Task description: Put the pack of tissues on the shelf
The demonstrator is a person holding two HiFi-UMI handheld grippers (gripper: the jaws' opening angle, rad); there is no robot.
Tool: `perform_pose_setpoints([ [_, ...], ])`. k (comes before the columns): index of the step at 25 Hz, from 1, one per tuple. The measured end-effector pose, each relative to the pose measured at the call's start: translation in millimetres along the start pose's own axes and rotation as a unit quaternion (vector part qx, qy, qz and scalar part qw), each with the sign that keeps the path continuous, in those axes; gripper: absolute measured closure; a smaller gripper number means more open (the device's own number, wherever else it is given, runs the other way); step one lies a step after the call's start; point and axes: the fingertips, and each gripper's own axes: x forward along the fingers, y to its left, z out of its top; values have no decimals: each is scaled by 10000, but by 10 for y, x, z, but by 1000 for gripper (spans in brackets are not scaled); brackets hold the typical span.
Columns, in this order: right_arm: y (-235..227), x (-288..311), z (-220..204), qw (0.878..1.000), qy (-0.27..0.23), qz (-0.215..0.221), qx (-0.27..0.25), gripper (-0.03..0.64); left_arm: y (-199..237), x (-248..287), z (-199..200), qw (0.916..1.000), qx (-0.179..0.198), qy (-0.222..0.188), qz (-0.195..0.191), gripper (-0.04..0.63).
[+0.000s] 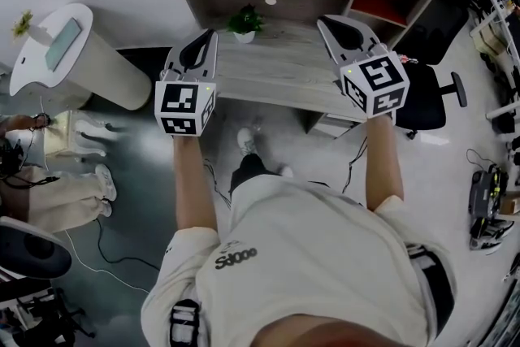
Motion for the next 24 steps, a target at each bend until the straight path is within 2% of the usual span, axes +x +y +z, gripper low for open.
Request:
perform_pose_setpoints([
  [13, 6, -40, -28, 10000, 24, 55, -23, 615, -55, -32, -19, 10000, -22, 50, 37, 577],
  [24, -30, 30, -135, 9999, 90, 94, -44, 615, -127, 79, -128, 9998, -96, 157, -79, 575],
])
